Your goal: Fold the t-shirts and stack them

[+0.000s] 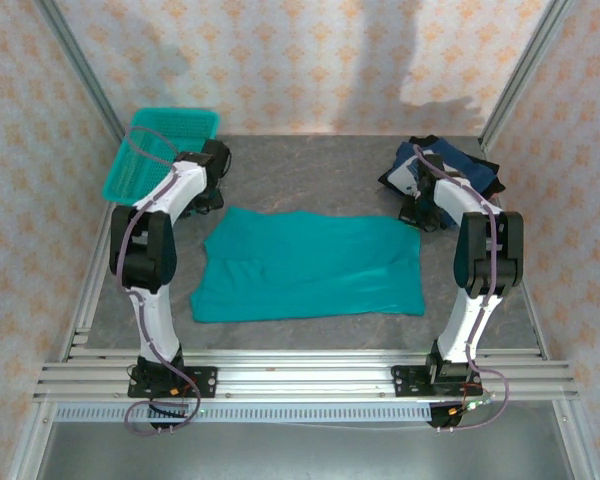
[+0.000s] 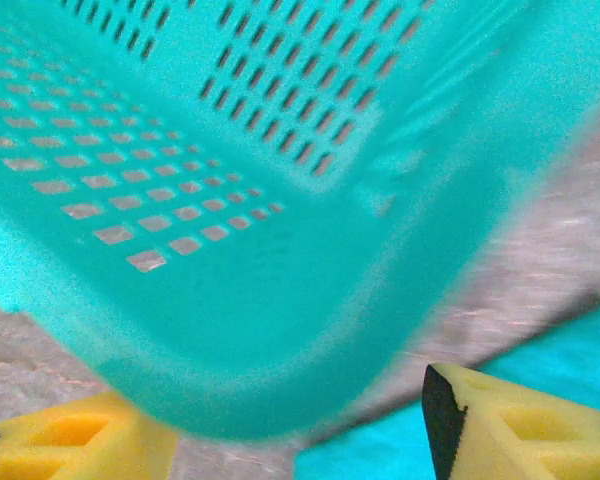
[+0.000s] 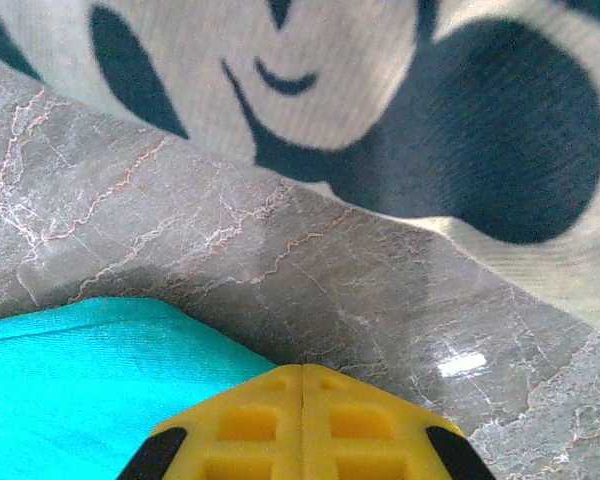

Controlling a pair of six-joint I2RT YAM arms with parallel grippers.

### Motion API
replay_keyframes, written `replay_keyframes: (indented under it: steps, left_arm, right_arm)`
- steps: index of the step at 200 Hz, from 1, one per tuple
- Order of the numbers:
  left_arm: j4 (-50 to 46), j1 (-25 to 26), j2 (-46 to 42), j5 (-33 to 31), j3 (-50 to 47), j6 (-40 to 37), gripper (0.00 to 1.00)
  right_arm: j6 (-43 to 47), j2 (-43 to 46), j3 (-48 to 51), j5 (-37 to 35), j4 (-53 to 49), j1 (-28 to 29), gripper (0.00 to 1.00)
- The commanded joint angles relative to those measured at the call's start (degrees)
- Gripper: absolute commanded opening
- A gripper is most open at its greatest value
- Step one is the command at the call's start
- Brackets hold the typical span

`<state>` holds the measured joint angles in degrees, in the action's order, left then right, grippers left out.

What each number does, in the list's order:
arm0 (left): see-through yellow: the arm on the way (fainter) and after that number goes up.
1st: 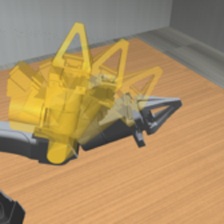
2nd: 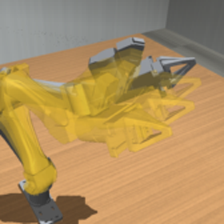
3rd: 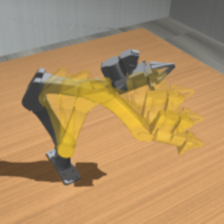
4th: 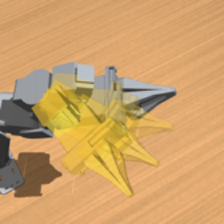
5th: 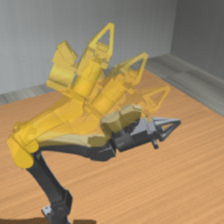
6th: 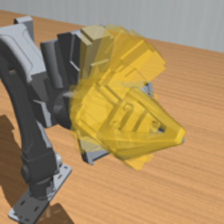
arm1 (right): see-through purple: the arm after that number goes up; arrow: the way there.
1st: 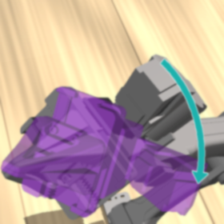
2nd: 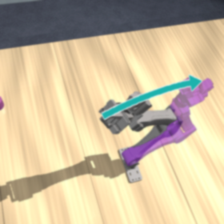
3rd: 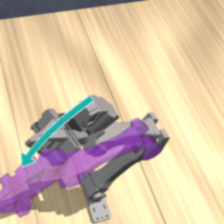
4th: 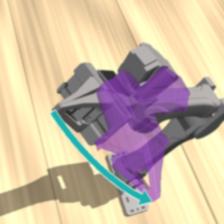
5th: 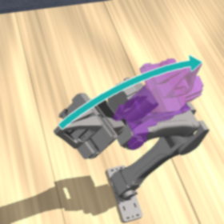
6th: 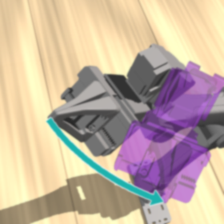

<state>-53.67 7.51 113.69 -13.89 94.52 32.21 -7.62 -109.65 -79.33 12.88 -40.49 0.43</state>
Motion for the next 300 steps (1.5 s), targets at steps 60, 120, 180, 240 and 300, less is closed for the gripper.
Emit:
replay_keyframes:
  steps: [60,120,180,240,300]
  left_arm:
    - [3.18,6.30,1.17,6.57,5.56,2.46,0.66]
    - [1.86,4.87,11.04,5.92,10.48,1.74,0.63]
    - [4.19,3.59,14.81,6.77,10.77,1.32,0.60]
    - [6.03,3.48,17.01,10.29,9.23,1.29,0.48]
    - [6.24,3.19,15.56,10.88,7.73,-0.36,0.05]
  right_arm:
    - [0.50,0.92,-1.80,-0.07,-2.03,-0.30,0.00]
    - [0.50,0.75,-1.55,0.15,-2.19,-0.29,0.00]
    - [0.59,1.16,-0.77,0.39,-2.14,-0.32,0.00]
    - [0.59,0.93,-0.78,0.13,-2.06,-0.30,0.00]
    - [0.94,1.13,-1.12,-1.45,-1.27,-0.29,0.00]
